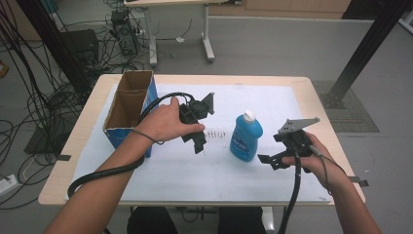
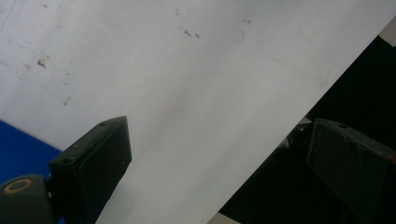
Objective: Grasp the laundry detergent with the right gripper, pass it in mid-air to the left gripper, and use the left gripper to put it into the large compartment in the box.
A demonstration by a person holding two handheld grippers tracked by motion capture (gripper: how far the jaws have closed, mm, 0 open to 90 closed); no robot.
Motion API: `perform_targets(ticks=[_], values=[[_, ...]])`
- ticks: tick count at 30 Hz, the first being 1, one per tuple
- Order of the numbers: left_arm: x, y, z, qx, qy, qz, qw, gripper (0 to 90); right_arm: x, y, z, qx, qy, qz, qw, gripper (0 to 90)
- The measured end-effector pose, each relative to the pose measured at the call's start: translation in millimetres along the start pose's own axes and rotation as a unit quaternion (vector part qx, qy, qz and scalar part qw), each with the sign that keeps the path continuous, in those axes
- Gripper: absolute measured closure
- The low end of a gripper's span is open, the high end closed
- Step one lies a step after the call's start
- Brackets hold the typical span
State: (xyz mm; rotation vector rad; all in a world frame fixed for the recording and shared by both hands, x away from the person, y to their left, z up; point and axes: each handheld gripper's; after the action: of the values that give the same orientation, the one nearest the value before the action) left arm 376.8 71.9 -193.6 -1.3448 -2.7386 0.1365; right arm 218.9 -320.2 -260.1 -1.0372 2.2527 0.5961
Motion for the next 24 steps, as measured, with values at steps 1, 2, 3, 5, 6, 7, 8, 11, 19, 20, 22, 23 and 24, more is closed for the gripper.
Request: perform_targets(ticks=[1, 2, 3, 5, 6, 7, 8, 11, 19, 20, 22, 23, 24], values=[[0.0, -0.1, 0.0, 0.0, 0.0, 0.0, 1.0, 6.7, 0.4, 0.3, 0.1, 0.001, -0.001, 0.001, 1.0, 5.9], [-0.1, -0.2, 0.2, -0.001, 0.0, 0.0, 1.0, 6.7, 0.6, 0.4, 0.2, 0.002, -0.001, 0.001, 1.0, 5.9], [-0.2, 0.1, 0.4, 0.0, 0.001, -0.001, 1.0, 6.7, 1.4, 0.2, 0.4, 0.001, -0.003, 0.001, 1.0, 5.7], [0.1, 0.0, 0.3, -0.001, 0.001, -0.001, 1.0, 6.7, 2.7, 0.7, 1.0, 0.003, -0.006, 0.002, 1.0, 5.8], [0.1, 0.2, 0.1, 0.0, 0.001, 0.0, 1.0, 6.7, 3.0, 0.6, 1.2, 0.002, -0.006, 0.002, 1.0, 5.8], [0.1, 0.0, -0.2, -0.001, 0.001, 0.0, 1.0, 6.7, 4.7, 0.4, 1.7, 0.001, -0.01, 0.002, 0.9999, 5.8], [0.3, -0.4, -0.6, -0.002, 0.0, -0.001, 1.0, 6.7, 5.0, 0.7, 2.1, 0.002, -0.01, 0.003, 0.9999, 5.3], [0.8, -0.2, -1.4, -0.001, -0.002, -0.001, 1.0, 6.7, 7.3, 1.1, 3.3, 0.001, -0.014, 0.002, 0.9999, 5.2], [2.3, 0.6, -3.2, -0.001, -0.003, -0.004, 1.0, 6.7, 14.5, 1.0, 3.5, 0.0, -0.03, 0.006, 0.9995, 5.2], [2.4, 0.2, -3.2, -0.002, -0.003, -0.004, 1.0, 6.7, 14.8, 1.1, 3.5, 0.001, -0.032, 0.007, 0.9995, 5.2], [2.5, 0.7, -2.9, 0.0, -0.003, -0.003, 1.0, 6.7, 16.4, 0.4, 3.4, -0.003, -0.036, 0.007, 0.9993, 5.1], [2.6, 0.8, -2.8, 0.0, -0.003, -0.003, 1.0, 6.7, 16.6, 1.2, 3.6, -0.001, -0.036, 0.007, 0.9993, 5.1], [2.7, 0.6, -2.6, 0.0, -0.003, -0.003, 1.0, 6.7, 17.0, 1.2, 3.7, -0.002, -0.037, 0.007, 0.9993, 5.1]])
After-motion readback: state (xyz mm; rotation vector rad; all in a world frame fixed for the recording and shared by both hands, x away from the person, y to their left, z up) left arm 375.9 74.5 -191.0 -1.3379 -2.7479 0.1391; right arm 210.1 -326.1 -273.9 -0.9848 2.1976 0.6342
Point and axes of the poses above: each handheld gripper's, and its own axes: z roughly forward along the jaws, x roughly out of its underside, y roughly to its left, and after that the axes turned 5 degrees about -x, right-handed
